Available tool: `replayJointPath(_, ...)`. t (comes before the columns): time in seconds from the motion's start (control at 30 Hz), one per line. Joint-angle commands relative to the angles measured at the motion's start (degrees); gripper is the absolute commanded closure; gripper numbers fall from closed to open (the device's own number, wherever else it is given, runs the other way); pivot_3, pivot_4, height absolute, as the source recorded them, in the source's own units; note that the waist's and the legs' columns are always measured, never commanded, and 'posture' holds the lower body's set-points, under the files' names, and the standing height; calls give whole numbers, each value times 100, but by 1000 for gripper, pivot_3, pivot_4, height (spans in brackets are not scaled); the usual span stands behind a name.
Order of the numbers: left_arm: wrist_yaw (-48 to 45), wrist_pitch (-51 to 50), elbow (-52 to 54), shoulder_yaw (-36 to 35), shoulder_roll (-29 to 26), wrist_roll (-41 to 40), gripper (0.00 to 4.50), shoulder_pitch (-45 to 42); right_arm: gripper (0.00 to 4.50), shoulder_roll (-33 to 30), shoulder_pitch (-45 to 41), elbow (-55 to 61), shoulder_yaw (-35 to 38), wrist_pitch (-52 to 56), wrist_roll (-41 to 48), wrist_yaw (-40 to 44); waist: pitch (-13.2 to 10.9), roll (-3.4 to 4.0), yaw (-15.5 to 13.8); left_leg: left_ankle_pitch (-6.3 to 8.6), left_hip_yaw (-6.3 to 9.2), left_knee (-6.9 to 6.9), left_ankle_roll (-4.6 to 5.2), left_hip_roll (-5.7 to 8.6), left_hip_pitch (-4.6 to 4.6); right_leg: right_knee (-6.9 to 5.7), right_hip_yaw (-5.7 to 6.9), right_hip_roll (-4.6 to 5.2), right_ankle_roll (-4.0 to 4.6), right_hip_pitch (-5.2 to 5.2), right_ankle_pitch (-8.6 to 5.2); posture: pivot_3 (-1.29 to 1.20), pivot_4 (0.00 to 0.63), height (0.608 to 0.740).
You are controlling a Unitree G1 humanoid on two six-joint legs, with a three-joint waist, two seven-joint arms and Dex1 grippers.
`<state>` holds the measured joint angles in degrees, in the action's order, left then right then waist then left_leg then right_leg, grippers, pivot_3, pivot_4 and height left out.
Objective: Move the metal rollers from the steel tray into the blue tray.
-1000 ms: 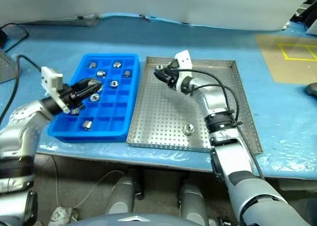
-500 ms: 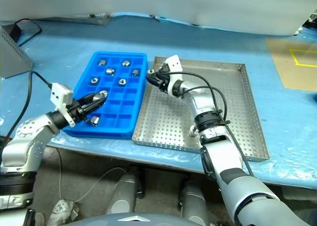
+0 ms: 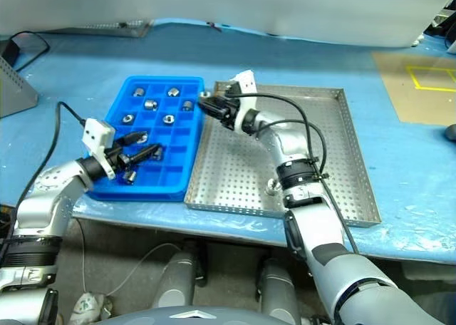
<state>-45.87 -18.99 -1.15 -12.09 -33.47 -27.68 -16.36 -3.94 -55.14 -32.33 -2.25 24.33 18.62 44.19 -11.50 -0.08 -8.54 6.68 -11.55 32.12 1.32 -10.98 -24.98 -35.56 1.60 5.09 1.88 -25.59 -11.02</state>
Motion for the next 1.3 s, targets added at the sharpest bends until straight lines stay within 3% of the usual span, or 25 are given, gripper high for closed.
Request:
replayJointPath(0.03, -31, 79, 365, -494, -236, -228, 1127, -54, 2890, 175, -283, -370, -468, -286, -460, 77, 0, 0, -16, -1, 0, 0, -2, 0, -2, -3, 0, 0, 0, -3, 0, 308, 150, 740)
replayJointPath(0.37, 381, -90, 884, -1186, -379, -417, 1127, 477, 2890, 471, -885, -2285, -777, -1446, -1472, -334, 1, -1, -72, -3, 10, -5, -9, 7, -6, -10, -2, 8, -33, -8, -21, 379, 150, 740)
replayJointPath(0.4, 426, -114, 956, -1199, -350, -460, 1082, 510, 2174, 468, -894, -2363, -772, -1502, -1515, -332, 1, -2, -83, -3, 11, -8, -9, 7, -6, -11, -1, 8, -35, -8, -22, 376, 150, 740)
replayJointPath(0.53, 483, -198, 1083, -895, -235, -483, 1082, 385, 902, 354, -803, -2242, -645, -1543, -1478, -108, 1, -1, -146, -3, 13, -10, -10, 6, -3, -17, -1, 6, -24, -9, -16, 310, 150, 740)
replayJointPath(0.57, 404, -200, 979, -674, -163, -456, 1082, 178, 636, 259, -724, -2040, -564, -1451, -1386, 13, 1, -1, -164, -4, 13, -10, -10, 7, -1, -18, -2, 6, -29, -8, -19, 264, 150, 740)
replayJointPath(0.67, 162, -153, 540, -185, 44, -366, 1082, -402, 636, -24, -408, -1305, -406, -1178, -1172, 281, 1, -1, -225, -4, 11, -10, -11, 7, -1, -19, -2, 6, -39, 7, -25, 182, 150, 740)
replayJointPath(0.8, -415, -8, -279, 513, 427, -197, 1082, -1307, 636, -663, 405, 502, -137, -413, -799, 488, 2, -3, -151, -15, 4, 2, -27, 14, 0, -16, -18, 5, -43, 25, -24, 23, 150, 740)
replayJointPath(0.97, -1597, 255, -1567, 1330, 1009, 27, 1082, -2425, 636, -2011, 1906, 3155, 50, 1186, -450, 612, 9, -13, 39, -25, -3, 13, -36, 21, 1, -4, -23, 4, -34, 48, -2, -179, 150, 740)
replayJointPath(1.13, -2291, 679, -2730, 1561, 1416, 265, 1082, -3125, 636, -2920, 3110, 4759, 176, 2443, -20, 627, 15, -19, 477, -23, -5, 16, -23, 14, 2, 24, -30, -11, -32, 45, 1, -305, 150, 740)
replayJointPath(1.3, -2564, 1079, -3415, 1565, 1680, 490, 1082, -3485, 636, -3181, 3732, 5122, 94, 2706, -91, 295, 17, -15, 746, -4, -5, 18, 7, 5, 6, 43, -36, -46, -22, 46, 1, -356, 150, 740)
